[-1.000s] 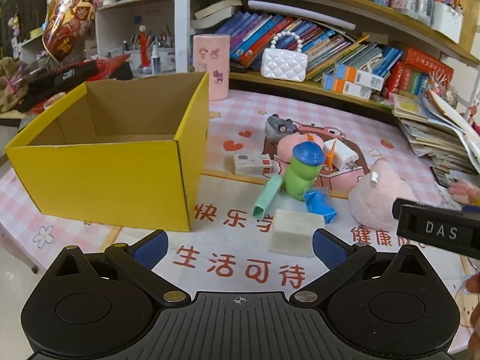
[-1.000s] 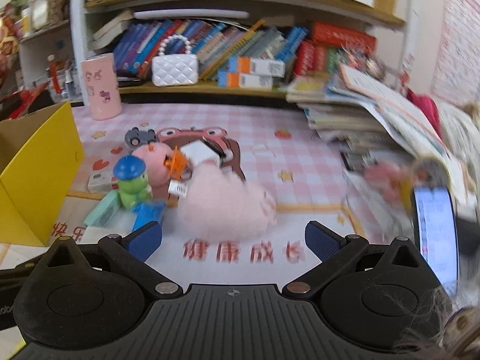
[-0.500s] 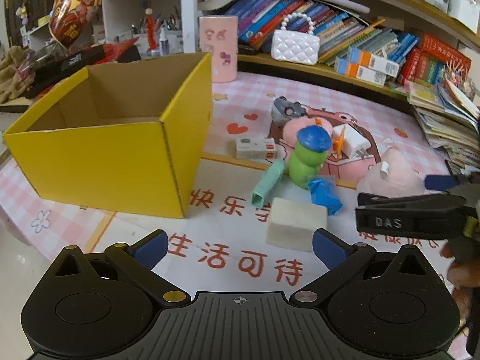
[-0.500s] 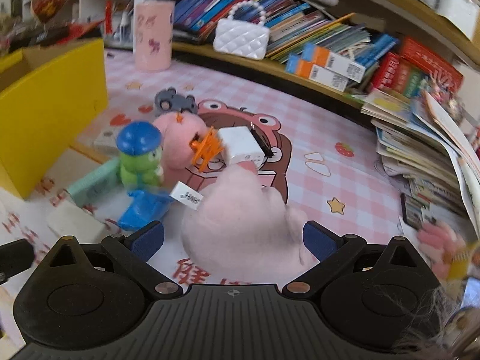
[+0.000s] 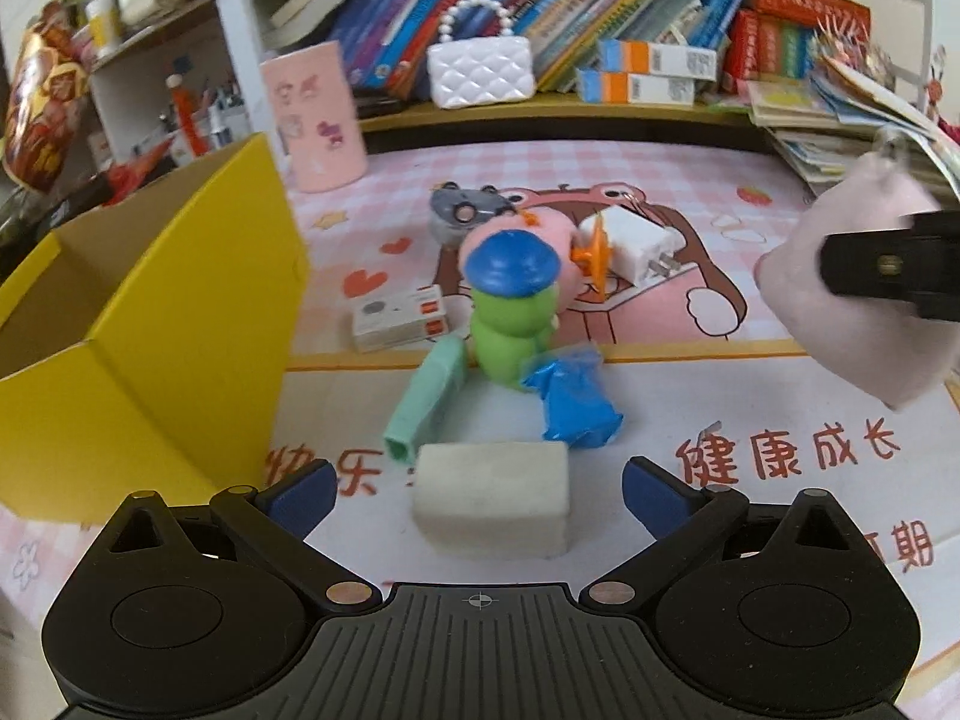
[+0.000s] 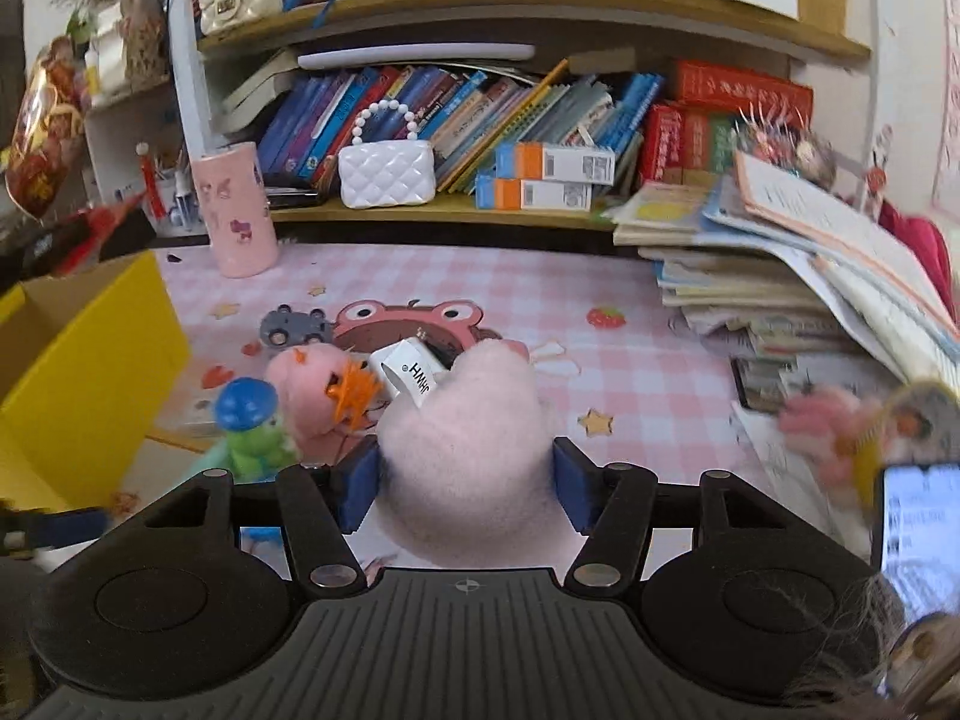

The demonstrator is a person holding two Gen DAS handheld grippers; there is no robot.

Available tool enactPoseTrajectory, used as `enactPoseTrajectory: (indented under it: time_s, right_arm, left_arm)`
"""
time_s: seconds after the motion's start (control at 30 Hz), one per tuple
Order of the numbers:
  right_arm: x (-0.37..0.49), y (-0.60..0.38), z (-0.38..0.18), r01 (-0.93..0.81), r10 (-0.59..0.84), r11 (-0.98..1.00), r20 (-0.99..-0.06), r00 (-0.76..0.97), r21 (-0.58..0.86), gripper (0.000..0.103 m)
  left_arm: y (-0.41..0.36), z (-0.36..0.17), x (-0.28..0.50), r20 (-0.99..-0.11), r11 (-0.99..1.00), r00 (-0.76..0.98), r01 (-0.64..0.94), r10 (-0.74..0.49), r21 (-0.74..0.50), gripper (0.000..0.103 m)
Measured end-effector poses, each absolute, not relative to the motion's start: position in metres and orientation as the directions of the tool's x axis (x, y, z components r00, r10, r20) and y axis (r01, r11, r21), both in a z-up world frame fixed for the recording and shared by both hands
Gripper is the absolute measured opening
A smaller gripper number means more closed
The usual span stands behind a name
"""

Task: Organize objects
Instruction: 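Close the right tool on the pink plush pig while the left tool grasps the white block, then carry the pink plush and white block with both tools over the yellow box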

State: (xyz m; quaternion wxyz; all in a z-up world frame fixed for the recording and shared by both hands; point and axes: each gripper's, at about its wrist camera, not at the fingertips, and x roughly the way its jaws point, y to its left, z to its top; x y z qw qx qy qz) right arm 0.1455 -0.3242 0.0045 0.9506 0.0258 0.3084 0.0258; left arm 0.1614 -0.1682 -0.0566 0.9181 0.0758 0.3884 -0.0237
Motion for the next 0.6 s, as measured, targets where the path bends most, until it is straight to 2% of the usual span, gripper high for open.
enactPoseTrajectory:
  time_s: [0.03,0.13,0.17,0.2,0.3,0.4,0.6]
  right_arm:
    - [0.140,-0.324,0.007,-0.035,0.073,0.997,-0.587,0.806,0.075,0.057]
    - [0.125,-0.318,0.010,-0.050,0.079,0.997,-0.564,0.822,0.067,0.057]
    - [0.123,-0.316,0.011,-0.056,0.079,0.997,-0.559,0.826,0.059,0.057]
    - [0.118,-0.312,0.012,-0.065,0.080,0.997,-0.557,0.826,0.047,0.057]
    - [0.103,-0.301,0.015,-0.079,0.071,0.997,-0.541,0.838,0.010,0.057]
    - [0.087,-0.287,0.015,-0.076,0.062,0.997,-0.541,0.839,-0.004,0.057]
    - [0.070,-0.242,0.008,-0.090,0.102,0.995,-0.598,0.795,0.050,0.057]
  left_arm:
    - [-0.169,-0.058,0.163,-0.718,0.987,0.695,0.104,0.014,0.121,0.098]
    - [-0.165,-0.064,0.165,-0.728,0.989,0.686,0.111,-0.006,0.097,0.077]
    - [-0.163,-0.067,0.166,-0.734,0.990,0.679,0.113,-0.017,0.082,0.060]
    - [-0.159,-0.069,0.167,-0.743,0.991,0.668,0.122,-0.046,0.048,0.053]
    - [-0.145,-0.065,0.163,-0.736,0.992,0.670,0.122,-0.102,-0.026,0.048]
    - [-0.124,-0.053,0.145,-0.705,0.986,0.690,0.132,-0.166,-0.103,0.047]
    - [-0.049,-0.035,0.087,-0.682,0.987,0.717,0.057,-0.143,-0.148,0.047]
